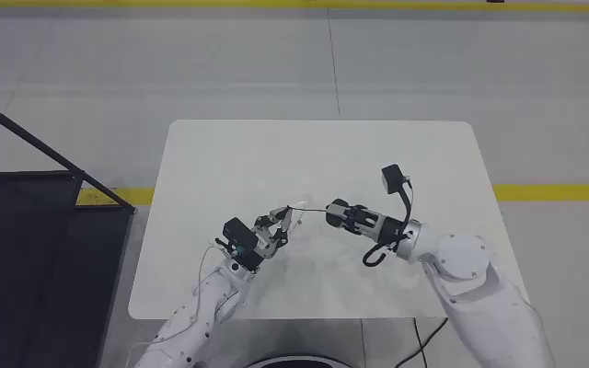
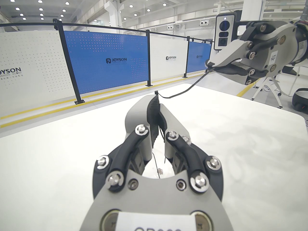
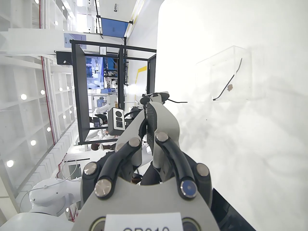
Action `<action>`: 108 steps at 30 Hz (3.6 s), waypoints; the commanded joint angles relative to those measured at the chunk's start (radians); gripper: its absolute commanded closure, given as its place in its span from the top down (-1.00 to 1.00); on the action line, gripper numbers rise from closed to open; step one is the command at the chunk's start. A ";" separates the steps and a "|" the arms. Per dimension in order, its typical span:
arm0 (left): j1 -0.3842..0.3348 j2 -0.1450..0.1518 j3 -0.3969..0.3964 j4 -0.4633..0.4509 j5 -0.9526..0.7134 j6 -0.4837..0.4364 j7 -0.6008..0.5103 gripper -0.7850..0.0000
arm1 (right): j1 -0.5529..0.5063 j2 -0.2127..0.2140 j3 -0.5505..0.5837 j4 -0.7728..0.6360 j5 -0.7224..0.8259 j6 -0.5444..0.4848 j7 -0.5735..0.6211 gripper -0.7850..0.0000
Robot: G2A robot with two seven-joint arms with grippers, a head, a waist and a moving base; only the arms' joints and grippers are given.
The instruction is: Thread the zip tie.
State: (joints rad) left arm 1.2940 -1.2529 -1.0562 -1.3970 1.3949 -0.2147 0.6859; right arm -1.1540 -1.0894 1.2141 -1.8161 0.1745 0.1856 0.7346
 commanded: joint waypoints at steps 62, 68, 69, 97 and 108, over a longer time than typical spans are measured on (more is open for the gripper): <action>0.018 -0.002 -0.013 -0.033 -0.013 0.016 -0.023 -1.00 | 0.029 -0.021 -0.043 0.049 0.071 -0.075 0.016 -1.00; 0.021 -0.006 -0.018 -0.035 -0.016 0.025 -0.018 -1.00 | 0.061 -0.023 -0.068 0.056 0.028 -0.013 0.025 -1.00; 0.021 -0.007 -0.019 -0.036 -0.020 0.029 -0.015 -1.00 | 0.065 -0.024 -0.073 0.056 0.023 -0.004 0.023 -1.00; 0.018 -0.021 -0.022 -0.020 0.018 0.041 0.002 -1.00 | 0.090 -0.030 -0.098 0.047 -0.031 0.144 -0.032 -1.00; 0.015 -0.023 -0.020 -0.010 0.060 0.037 0.003 -1.00 | 0.067 -0.032 -0.081 0.036 -0.009 0.086 -0.064 -1.00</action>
State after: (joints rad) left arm 1.3092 -1.2758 -1.0758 -1.4073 1.4527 -0.1777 0.6893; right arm -1.0814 -1.1223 1.1298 -1.7772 0.1633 0.2841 0.6715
